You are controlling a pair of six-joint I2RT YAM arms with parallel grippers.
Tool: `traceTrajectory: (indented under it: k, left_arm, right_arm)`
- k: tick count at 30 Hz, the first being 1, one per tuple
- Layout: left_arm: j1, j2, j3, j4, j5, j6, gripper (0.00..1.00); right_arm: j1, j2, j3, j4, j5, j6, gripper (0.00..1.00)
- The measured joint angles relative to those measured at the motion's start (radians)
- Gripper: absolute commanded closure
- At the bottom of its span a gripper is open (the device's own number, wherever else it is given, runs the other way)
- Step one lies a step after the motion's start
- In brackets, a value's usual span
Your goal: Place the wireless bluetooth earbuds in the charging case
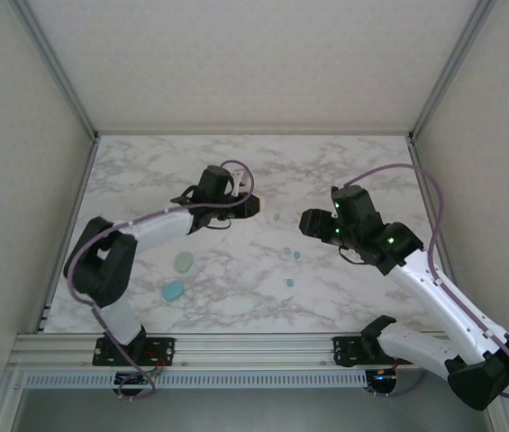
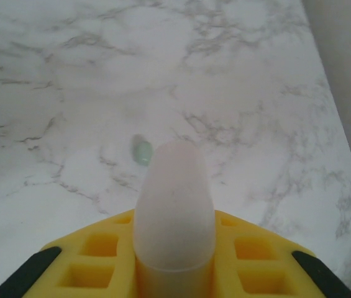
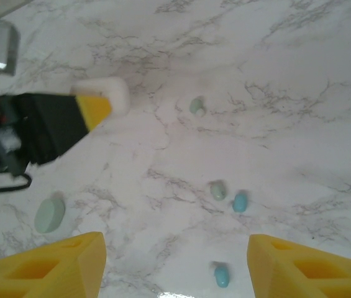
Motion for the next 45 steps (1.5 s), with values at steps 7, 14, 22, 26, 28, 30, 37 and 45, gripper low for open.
traceTrajectory:
  k: [7, 14, 22, 26, 28, 30, 37, 45]
  left_arm:
    - [0.033, 0.193, 0.197, -0.146, 0.053, -0.045, 0.93]
    - [0.061, 0.263, 0.248, -0.208, 0.068, -0.05, 0.91]
    - [0.106, 0.317, 0.265, -0.254, 0.089, -0.048, 0.87]
    - [0.113, 0.333, 0.291, -0.265, 0.1, -0.048, 0.81]
    - [0.116, 0.344, 0.308, -0.273, 0.101, -0.048, 0.77]
    - [0.118, 0.345, 0.314, -0.284, 0.091, -0.04, 0.7]
    - [0.124, 0.343, 0.346, -0.37, 0.008, 0.021, 0.56]
    - [0.146, 0.245, 0.314, -0.447, -0.086, 0.084, 0.49]
  right_arm:
    - [-0.002, -0.048, -0.061, 0.002, 0.0, 0.045, 0.37]
    - [-0.004, -0.049, -0.077, 0.006, -0.001, 0.072, 0.37]
    - [-0.004, -0.023, -0.078, 0.029, -0.004, 0.092, 0.37]
    - [-0.004, -0.004, -0.078, 0.032, -0.006, 0.093, 0.36]
    - [-0.004, 0.003, -0.078, 0.037, -0.008, 0.096, 0.36]
    - [-0.004, 0.008, -0.078, 0.043, -0.009, 0.097, 0.36]
    - [-0.004, 0.021, -0.078, 0.052, -0.016, 0.095, 0.32]
    - [-0.005, 0.045, -0.078, 0.105, -0.088, 0.06, 0.3]
